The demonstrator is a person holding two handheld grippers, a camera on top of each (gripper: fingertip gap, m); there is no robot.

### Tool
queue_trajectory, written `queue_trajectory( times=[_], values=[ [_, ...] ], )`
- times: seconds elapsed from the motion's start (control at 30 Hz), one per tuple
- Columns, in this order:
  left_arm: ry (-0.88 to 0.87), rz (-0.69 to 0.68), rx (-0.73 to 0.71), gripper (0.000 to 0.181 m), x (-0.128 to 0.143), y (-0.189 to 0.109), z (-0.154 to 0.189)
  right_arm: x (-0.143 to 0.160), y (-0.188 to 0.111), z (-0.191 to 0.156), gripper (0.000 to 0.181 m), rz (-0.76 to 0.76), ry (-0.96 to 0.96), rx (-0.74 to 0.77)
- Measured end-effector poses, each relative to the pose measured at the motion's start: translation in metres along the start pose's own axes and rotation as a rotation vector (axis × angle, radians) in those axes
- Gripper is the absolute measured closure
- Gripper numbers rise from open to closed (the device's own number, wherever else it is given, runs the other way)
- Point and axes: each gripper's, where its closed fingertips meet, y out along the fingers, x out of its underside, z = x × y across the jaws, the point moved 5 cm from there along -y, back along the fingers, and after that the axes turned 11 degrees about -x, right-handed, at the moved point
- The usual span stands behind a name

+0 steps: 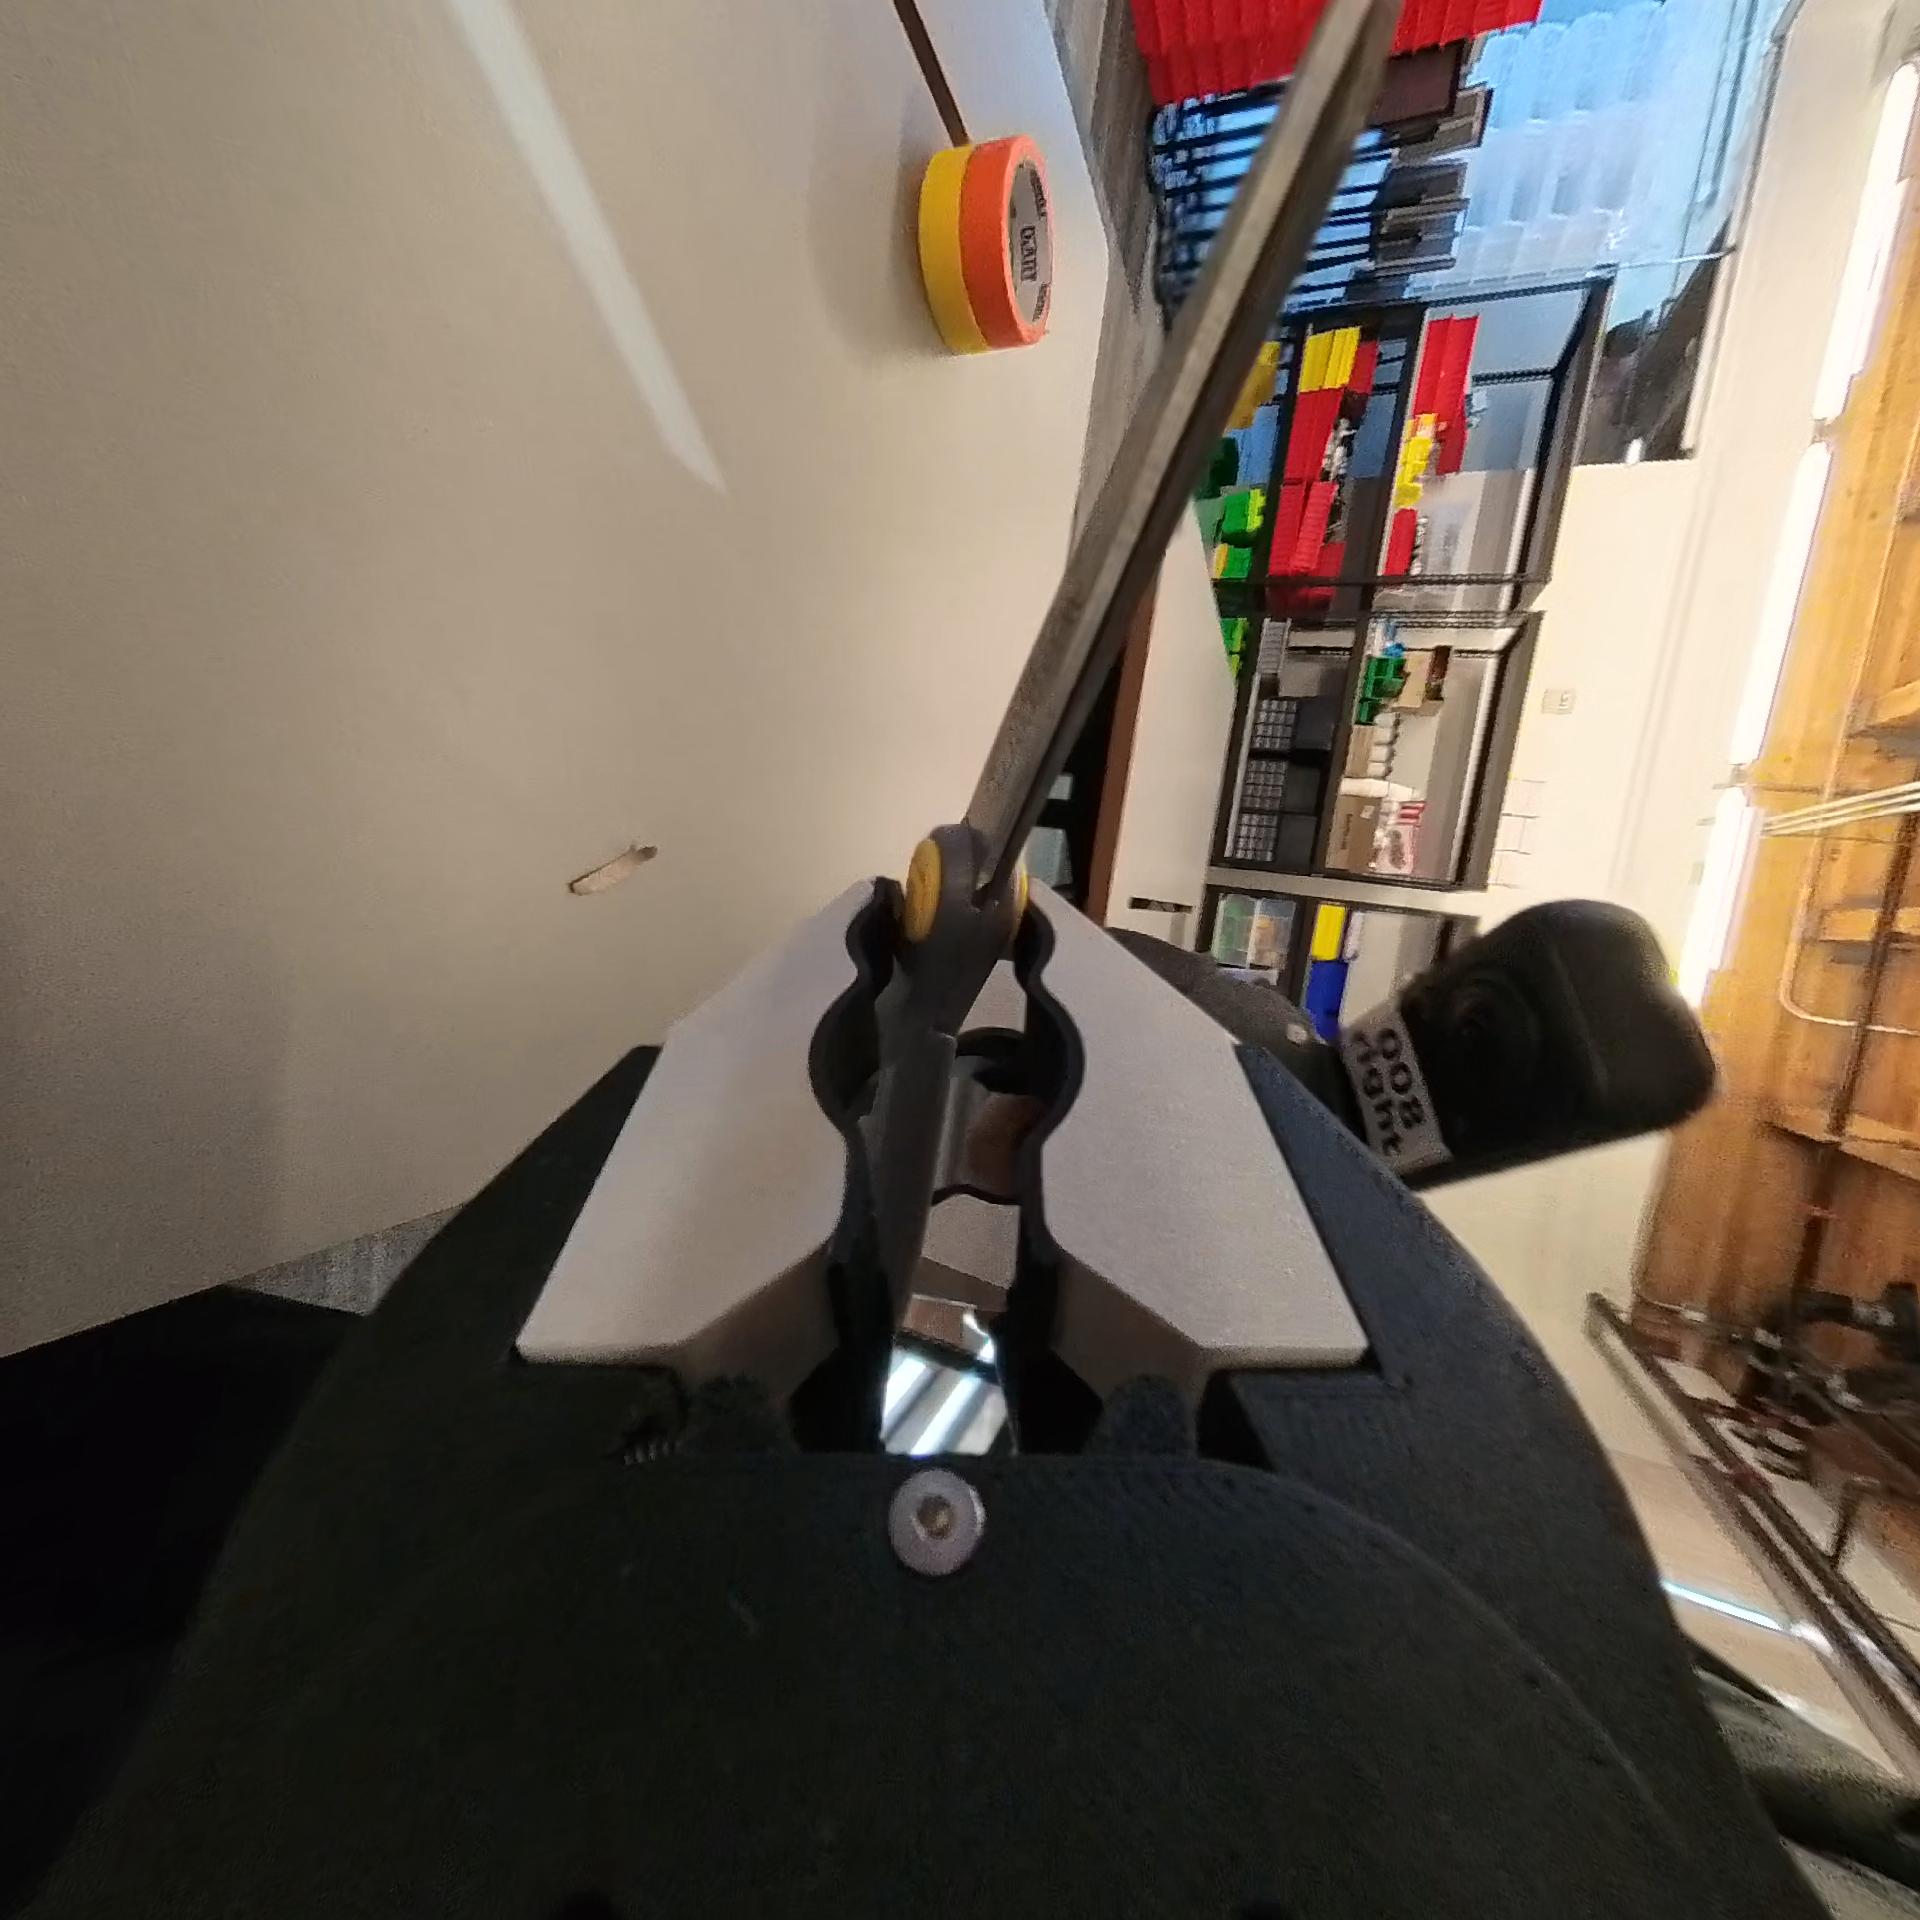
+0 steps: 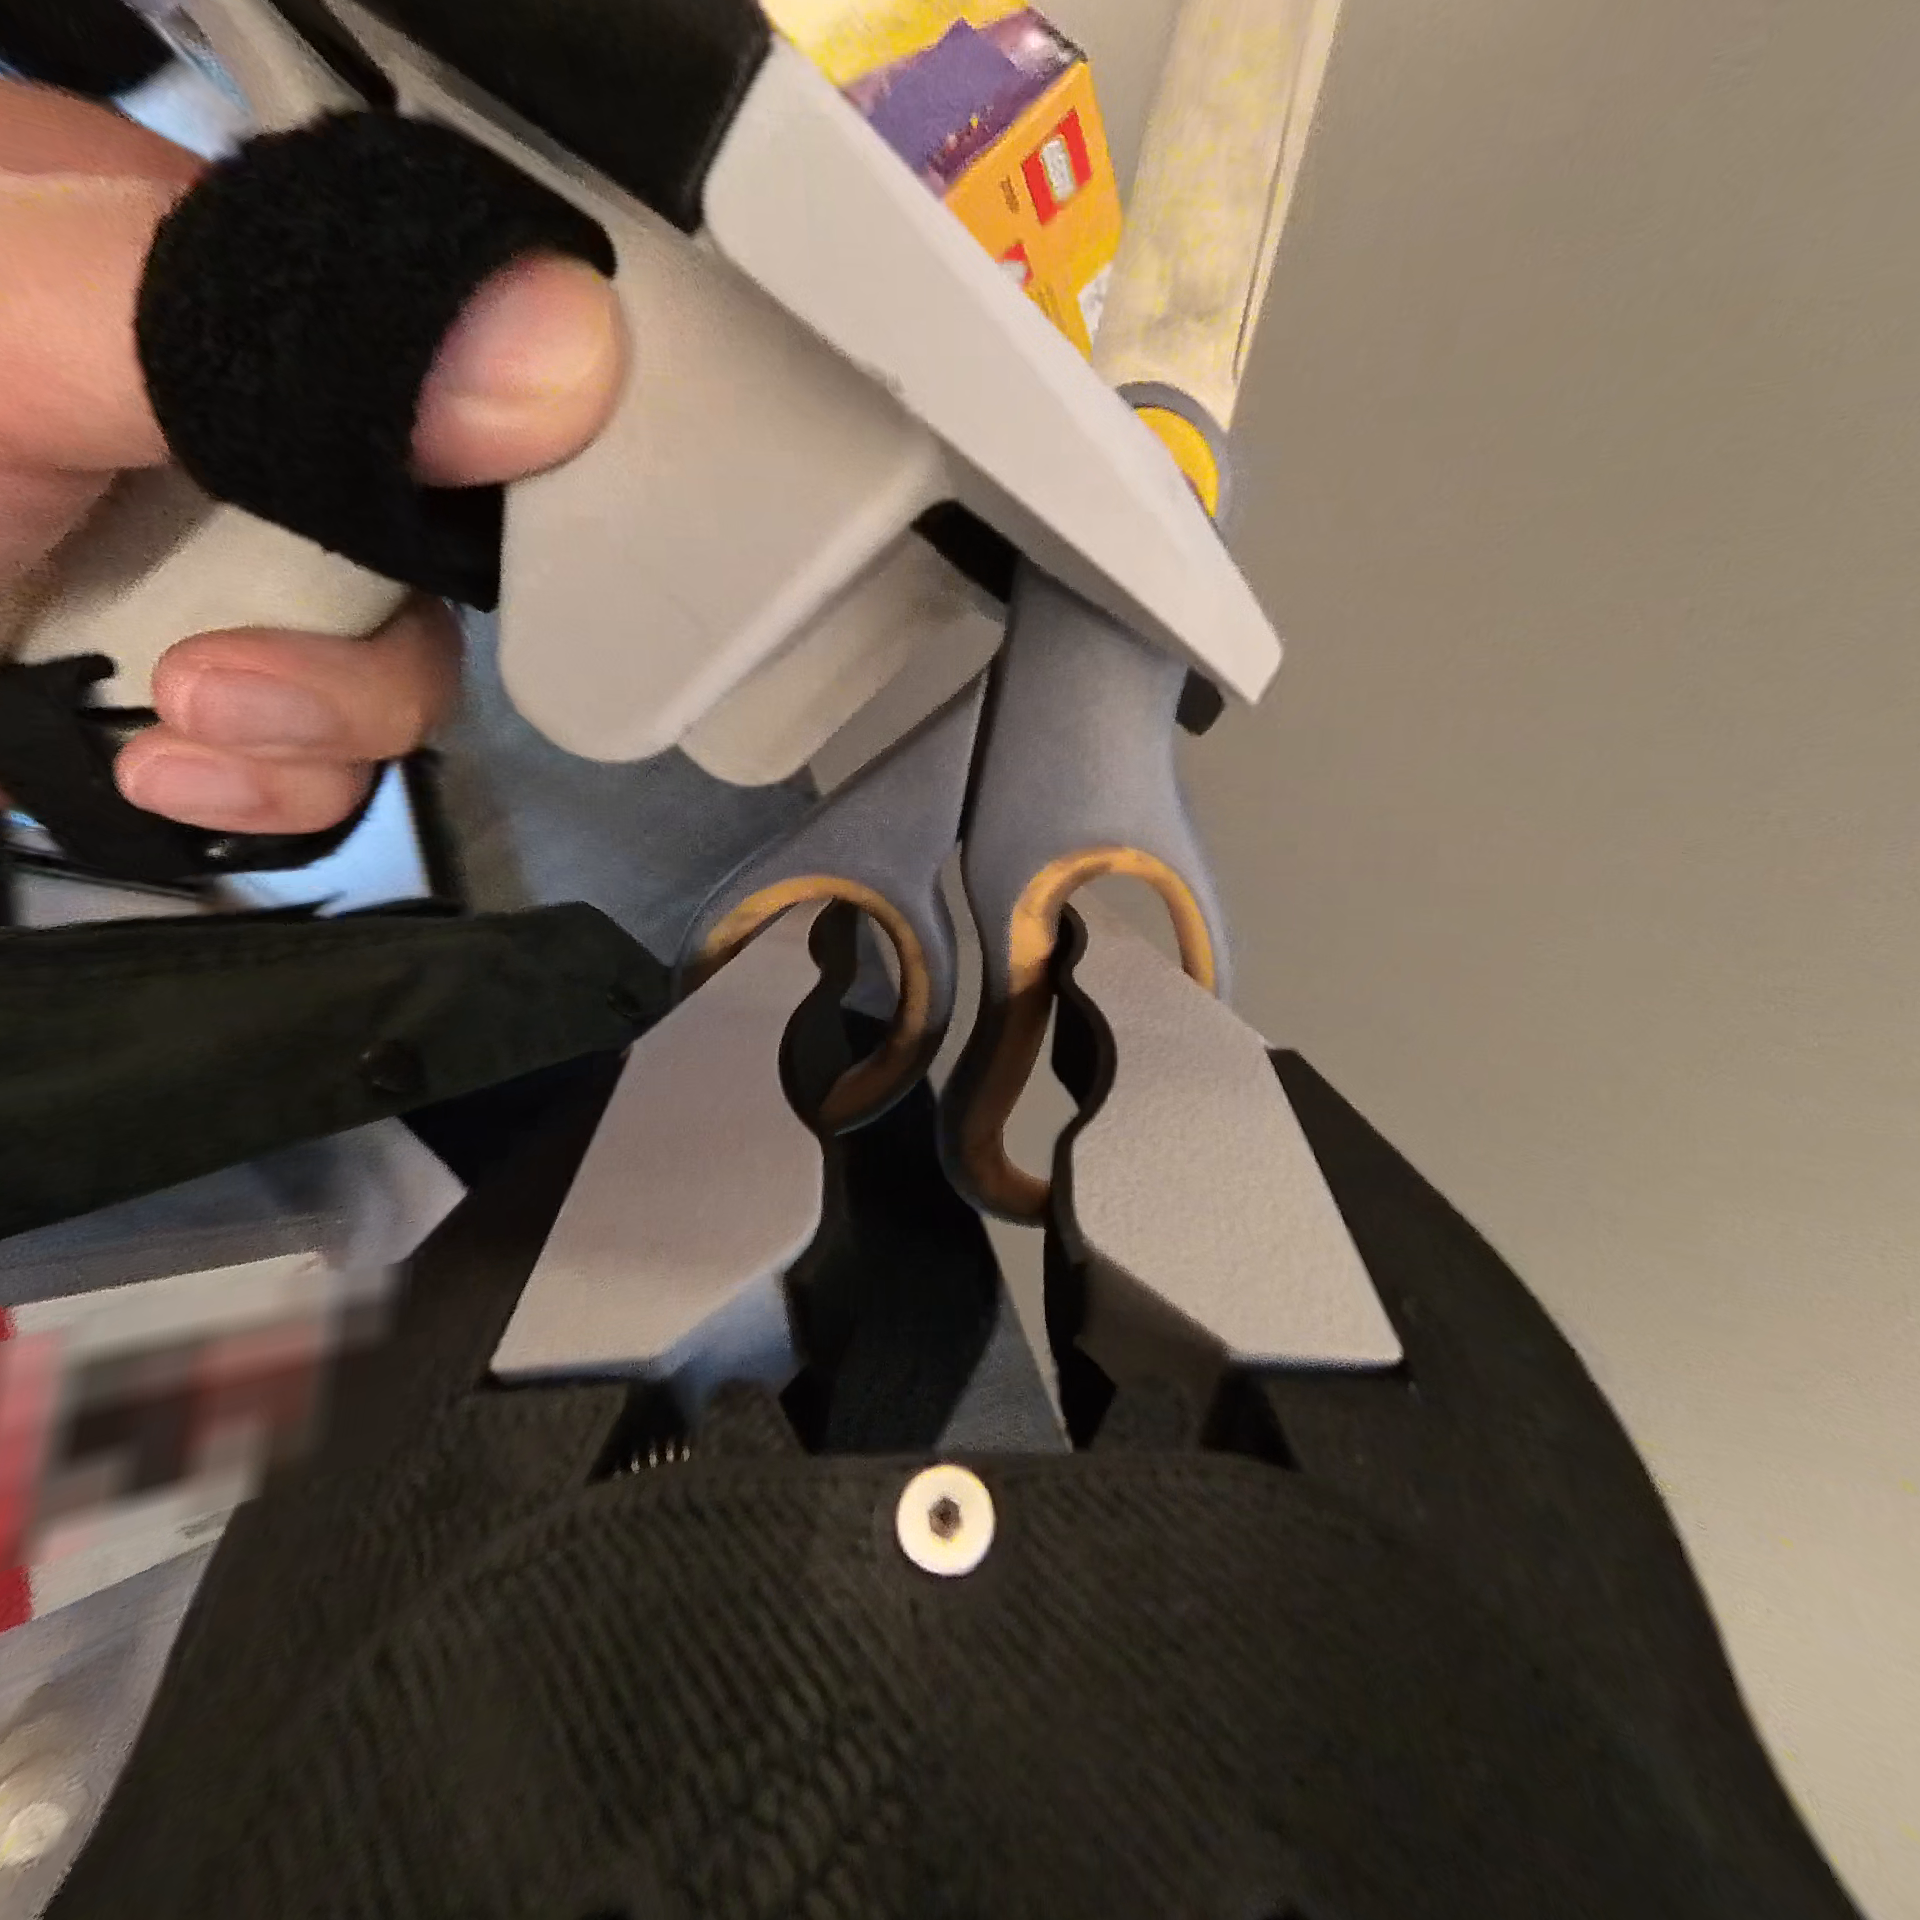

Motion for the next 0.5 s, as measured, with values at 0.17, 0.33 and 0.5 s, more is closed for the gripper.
queue_trajectory(
  times=[0.17,0.33,0.5],
  values=[
    [-0.054,-0.047,0.047,0.156,0.000,0.002,-0.004,0.003,0.002,0.000,0.135,0.072,0.062,-0.121],
    [-0.088,-0.096,0.091,0.149,0.002,0.007,-0.003,0.008,0.001,-0.001,0.128,0.171,0.155,-0.252],
    [-0.086,-0.152,0.141,0.135,0.005,0.009,0.005,0.009,-0.007,-0.004,0.123,0.275,0.221,-0.339]
  ],
)
